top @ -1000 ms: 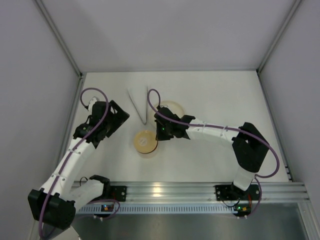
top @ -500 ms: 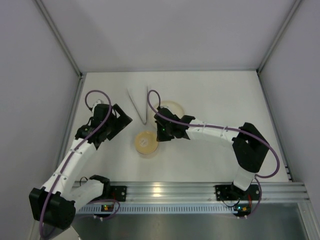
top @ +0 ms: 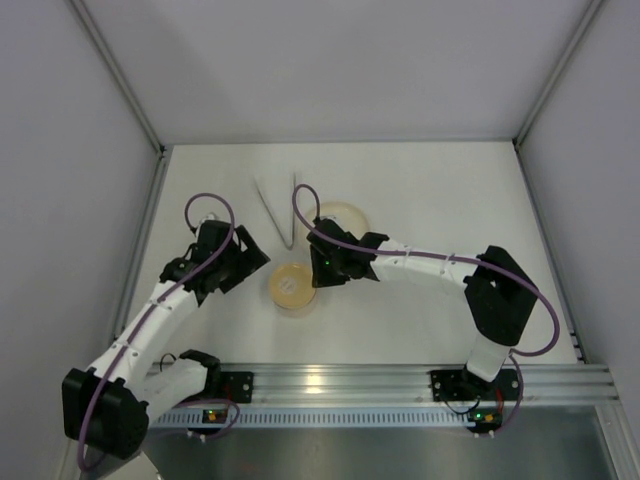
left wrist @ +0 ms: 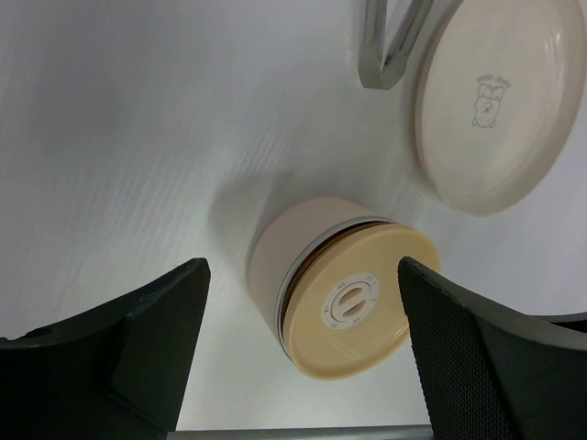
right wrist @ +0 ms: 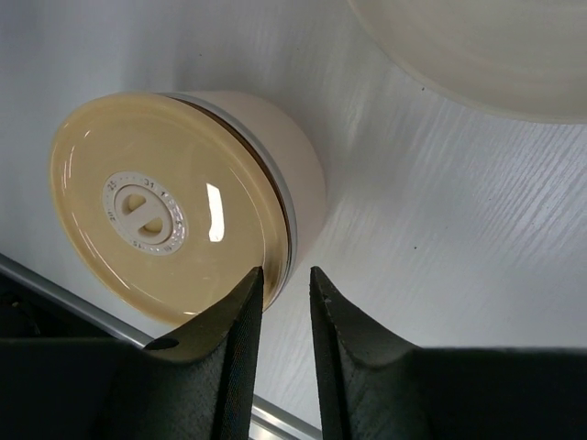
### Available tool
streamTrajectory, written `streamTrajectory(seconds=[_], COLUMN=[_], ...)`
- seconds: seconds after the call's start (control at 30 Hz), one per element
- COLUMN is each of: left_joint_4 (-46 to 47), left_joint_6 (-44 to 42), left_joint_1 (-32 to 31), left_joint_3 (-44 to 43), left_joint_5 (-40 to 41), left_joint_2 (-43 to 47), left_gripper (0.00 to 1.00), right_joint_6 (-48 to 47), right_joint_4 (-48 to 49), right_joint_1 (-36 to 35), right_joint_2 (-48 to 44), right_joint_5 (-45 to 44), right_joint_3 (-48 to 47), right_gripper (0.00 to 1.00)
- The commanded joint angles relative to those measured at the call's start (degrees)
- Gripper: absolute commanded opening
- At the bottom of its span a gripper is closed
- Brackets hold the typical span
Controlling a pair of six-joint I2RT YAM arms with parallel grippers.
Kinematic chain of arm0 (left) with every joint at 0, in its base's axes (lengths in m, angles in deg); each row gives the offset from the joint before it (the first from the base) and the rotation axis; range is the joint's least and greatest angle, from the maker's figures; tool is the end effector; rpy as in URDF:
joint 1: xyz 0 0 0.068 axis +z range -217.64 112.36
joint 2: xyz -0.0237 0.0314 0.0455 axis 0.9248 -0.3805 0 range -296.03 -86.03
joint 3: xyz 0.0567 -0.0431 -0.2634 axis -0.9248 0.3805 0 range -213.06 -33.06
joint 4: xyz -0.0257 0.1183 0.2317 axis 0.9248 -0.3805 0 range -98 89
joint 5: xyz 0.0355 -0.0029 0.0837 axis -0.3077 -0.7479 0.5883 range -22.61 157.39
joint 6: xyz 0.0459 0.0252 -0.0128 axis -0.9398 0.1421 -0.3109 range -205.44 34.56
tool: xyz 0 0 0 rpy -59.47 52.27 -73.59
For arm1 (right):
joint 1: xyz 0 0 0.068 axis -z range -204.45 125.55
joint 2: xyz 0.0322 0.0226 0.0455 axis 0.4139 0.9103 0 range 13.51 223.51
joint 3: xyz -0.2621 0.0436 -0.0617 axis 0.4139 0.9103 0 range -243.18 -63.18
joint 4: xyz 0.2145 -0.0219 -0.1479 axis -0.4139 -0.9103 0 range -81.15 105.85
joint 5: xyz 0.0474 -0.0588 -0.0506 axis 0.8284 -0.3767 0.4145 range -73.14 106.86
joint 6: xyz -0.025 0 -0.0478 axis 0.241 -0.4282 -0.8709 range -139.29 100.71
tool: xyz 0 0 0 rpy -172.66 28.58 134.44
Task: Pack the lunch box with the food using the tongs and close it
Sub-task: Close the box lid on the packing box.
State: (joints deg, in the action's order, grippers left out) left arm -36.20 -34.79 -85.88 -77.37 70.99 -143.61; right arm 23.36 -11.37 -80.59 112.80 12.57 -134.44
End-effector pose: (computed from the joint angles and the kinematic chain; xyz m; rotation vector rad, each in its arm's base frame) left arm 0.1937 -0.0617 0.2565 -0.7176 2.3637 -0.4657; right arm 0.2080 0.3053 0.2218 -0.2787 2.6212 0.5620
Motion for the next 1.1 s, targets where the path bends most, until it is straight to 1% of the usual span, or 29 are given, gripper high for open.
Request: streamTrajectory(seconds=[0.0,0.17,0.5,0.73,1.07], left_joint_4=[2.4,3.2,4.0,3.3,5.1], left_joint_6=[-1.2,-1.3,-0.7,0.1,0.8], left_joint_1=[-0.7,-1.9,-7.6,-8.6,-9.4], left_joint_3=[1.9,4.1,4.9,6.9,9.4], left_joint_5=[-0.5,-0.7,2.0,5.8,6.6], left_joint_2=[1.4,1.4,-1.4,-3.9,-7.3], left_gripper=[0.88,0.86,0.84,0.82,0.81], right_joint_6=[0.1,-0.1,-0.7,-1.3,-1.8], right_joint_4=[-1.9,-2.0,-2.2,-1.9,-0.6], right_joint_1=[-1.4,-1.4,-1.3,-1.3,-1.3], right_joint_2=[-2.2,-1.9,-0.9,0.3,4.1], right_joint_5=[-1.6,-1.6,-1.9,-2.6,-2.3], right_joint_3=[-2.0,-2.9,-4.1,-4.8,-5.1], right_gripper=[0.27,0.28,0.28,0.28,0.28])
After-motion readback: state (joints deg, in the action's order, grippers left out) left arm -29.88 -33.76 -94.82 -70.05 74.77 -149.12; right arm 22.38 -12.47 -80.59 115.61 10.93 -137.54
